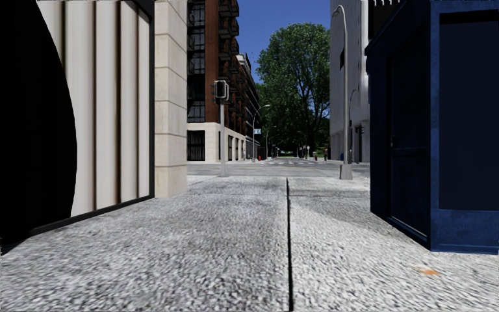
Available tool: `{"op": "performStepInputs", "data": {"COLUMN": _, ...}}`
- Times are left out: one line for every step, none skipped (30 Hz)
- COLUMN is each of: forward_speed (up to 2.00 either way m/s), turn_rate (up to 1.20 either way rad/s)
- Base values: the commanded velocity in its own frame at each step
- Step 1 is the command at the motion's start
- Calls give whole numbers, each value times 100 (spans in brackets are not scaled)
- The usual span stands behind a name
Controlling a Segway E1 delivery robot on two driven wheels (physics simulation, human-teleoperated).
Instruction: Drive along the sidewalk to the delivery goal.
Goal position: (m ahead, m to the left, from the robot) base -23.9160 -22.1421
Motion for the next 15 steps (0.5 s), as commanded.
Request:
{"op": "performStepInputs", "data": {"forward_speed": 200, "turn_rate": 0}}
{"op": "performStepInputs", "data": {"forward_speed": 200, "turn_rate": 0}}
{"op": "performStepInputs", "data": {"forward_speed": 200, "turn_rate": 0}}
{"op": "performStepInputs", "data": {"forward_speed": 200, "turn_rate": 0}}
{"op": "performStepInputs", "data": {"forward_speed": 200, "turn_rate": 0}}
{"op": "performStepInputs", "data": {"forward_speed": 200, "turn_rate": 0}}
{"op": "performStepInputs", "data": {"forward_speed": 200, "turn_rate": 0}}
{"op": "performStepInputs", "data": {"forward_speed": 200, "turn_rate": 0}}
{"op": "performStepInputs", "data": {"forward_speed": 200, "turn_rate": 0}}
{"op": "performStepInputs", "data": {"forward_speed": 200, "turn_rate": 0}}
{"op": "performStepInputs", "data": {"forward_speed": 200, "turn_rate": 0}}
{"op": "performStepInputs", "data": {"forward_speed": 200, "turn_rate": -4}}
{"op": "performStepInputs", "data": {"forward_speed": 200, "turn_rate": -4}}
{"op": "performStepInputs", "data": {"forward_speed": 200, "turn_rate": -4}}
{"op": "performStepInputs", "data": {"forward_speed": 200, "turn_rate": -4}}
